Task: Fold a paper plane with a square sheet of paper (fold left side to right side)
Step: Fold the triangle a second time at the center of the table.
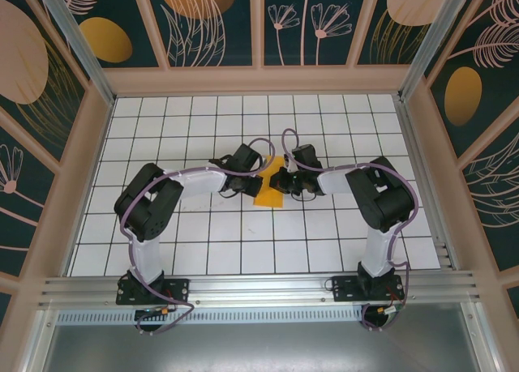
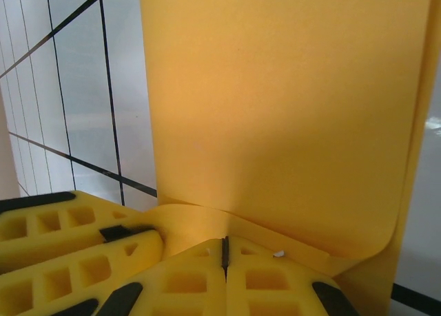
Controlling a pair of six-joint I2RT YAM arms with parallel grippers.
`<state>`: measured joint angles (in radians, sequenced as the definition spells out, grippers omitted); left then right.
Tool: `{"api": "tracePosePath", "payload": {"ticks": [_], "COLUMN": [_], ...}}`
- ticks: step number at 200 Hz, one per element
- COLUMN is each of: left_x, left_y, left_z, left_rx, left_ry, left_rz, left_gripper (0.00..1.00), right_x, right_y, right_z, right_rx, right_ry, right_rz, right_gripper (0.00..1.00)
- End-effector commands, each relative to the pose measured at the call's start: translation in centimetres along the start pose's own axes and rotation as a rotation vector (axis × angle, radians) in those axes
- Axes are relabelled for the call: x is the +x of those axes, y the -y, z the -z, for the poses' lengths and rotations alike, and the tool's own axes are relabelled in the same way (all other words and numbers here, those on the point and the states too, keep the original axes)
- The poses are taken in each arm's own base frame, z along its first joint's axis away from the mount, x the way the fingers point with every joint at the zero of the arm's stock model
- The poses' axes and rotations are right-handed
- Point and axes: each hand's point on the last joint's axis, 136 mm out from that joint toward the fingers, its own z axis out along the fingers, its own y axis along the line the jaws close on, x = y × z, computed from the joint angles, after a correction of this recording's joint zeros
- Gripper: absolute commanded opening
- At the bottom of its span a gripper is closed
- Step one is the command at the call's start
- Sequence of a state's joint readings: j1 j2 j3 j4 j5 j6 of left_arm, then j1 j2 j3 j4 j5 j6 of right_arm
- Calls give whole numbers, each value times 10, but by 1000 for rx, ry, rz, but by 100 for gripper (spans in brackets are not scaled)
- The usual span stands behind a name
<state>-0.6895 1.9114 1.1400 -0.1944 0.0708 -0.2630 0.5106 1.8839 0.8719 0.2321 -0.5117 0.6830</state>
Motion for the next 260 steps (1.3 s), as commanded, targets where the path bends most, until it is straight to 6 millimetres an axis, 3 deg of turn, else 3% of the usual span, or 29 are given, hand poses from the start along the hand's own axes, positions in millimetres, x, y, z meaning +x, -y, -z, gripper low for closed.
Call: {"api": "tracePosePath", "payload": {"ticks": [1,34,39,61,125,132,148,186,253,260], "left_x": [-22,-26,-30,-22,5,12,14,26,31,42], "left_y": [-4,9,16,41,81,80,81,62,55,51], "left_z": [31,59,71,82,59,47,38,18,13,10], "left_rx": [-30,39,75,231,419,413,410,306,276,268], "left_ry": [73,120,147,155,65,34,15,-21,-18,-40], "left_rz": [21,35,31,29,45,55,58,65,80,85], "left_gripper": [21,34,34,36,36,35,35,36,35,35], "right_x": [18,17,17,16,16,16,17,16,17,17], "right_y": [45,43,43,42,41,41,40,40,41,41], "right_z": [-5,-5,-5,-6,-6,-6,-6,-6,-6,-6], "right_rx": [154,149,149,141,139,139,138,141,145,145], "right_ry": [-52,-51,-50,-49,-51,-50,-52,-53,-57,-56], "right_rz": [-53,-54,-54,-54,-52,-52,-51,-50,-47,-48], "right_gripper": [2,2,2,2,2,2,2,2,2,2]}}
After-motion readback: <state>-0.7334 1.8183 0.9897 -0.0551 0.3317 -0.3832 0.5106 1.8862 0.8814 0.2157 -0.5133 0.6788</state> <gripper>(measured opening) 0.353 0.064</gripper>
